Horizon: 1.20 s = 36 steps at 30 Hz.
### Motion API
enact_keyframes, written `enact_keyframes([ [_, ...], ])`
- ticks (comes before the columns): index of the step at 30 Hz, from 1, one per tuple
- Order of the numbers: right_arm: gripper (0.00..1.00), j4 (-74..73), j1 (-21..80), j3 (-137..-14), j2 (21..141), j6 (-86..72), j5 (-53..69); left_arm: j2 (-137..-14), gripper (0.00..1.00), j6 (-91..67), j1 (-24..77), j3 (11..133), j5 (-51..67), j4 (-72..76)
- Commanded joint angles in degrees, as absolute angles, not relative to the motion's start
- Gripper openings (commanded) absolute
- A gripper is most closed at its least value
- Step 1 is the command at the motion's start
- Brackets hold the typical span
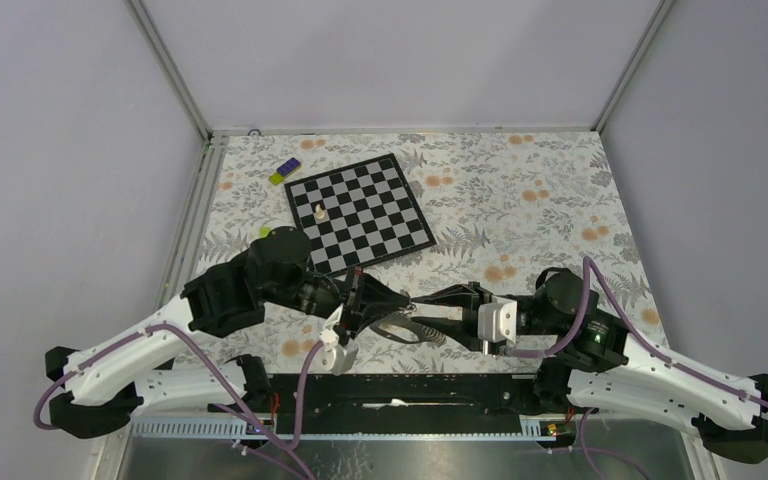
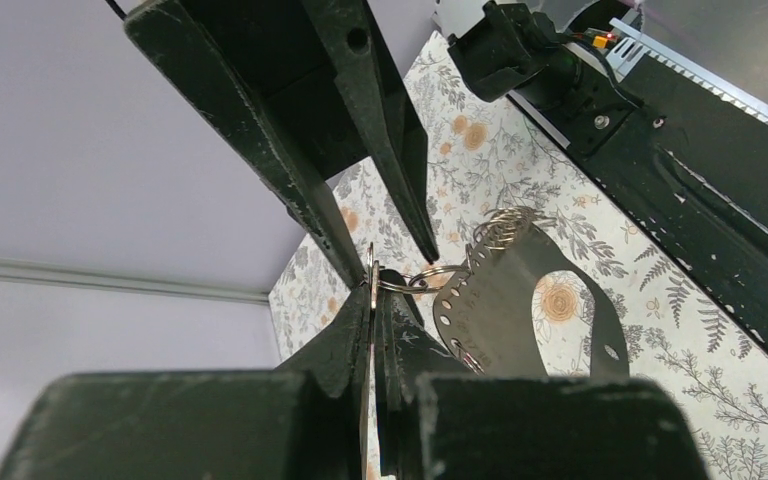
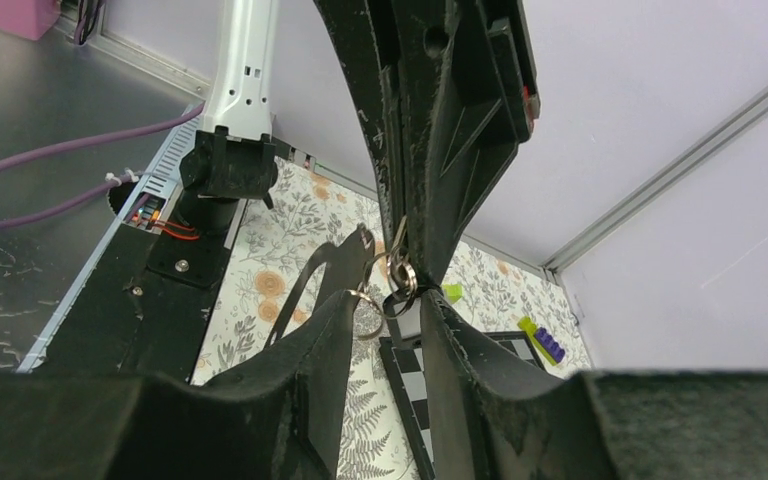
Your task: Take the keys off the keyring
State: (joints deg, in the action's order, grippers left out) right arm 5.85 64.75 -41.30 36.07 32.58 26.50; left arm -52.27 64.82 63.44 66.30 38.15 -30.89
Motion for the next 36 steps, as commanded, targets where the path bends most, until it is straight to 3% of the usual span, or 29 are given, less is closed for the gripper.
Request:
enact_keyframes([
  [1,0.37,9.5,64.5,-43.8,35.8,33.3,26.1,-52.9,0.00,64.8,63.7,66.3,41.7,-28.8],
  [14,0.28,9.3,64.5,-43.2,36.6,33.7,25.8,-53.9,0.00,64.8,63.7,66.7,42.5,-28.8],
  [36,0.29,6.6,64.5,-42.8,37.4,35.2,24.4,-54.0,0.00,62.9,63.7,66.4,41.7,-25.8],
])
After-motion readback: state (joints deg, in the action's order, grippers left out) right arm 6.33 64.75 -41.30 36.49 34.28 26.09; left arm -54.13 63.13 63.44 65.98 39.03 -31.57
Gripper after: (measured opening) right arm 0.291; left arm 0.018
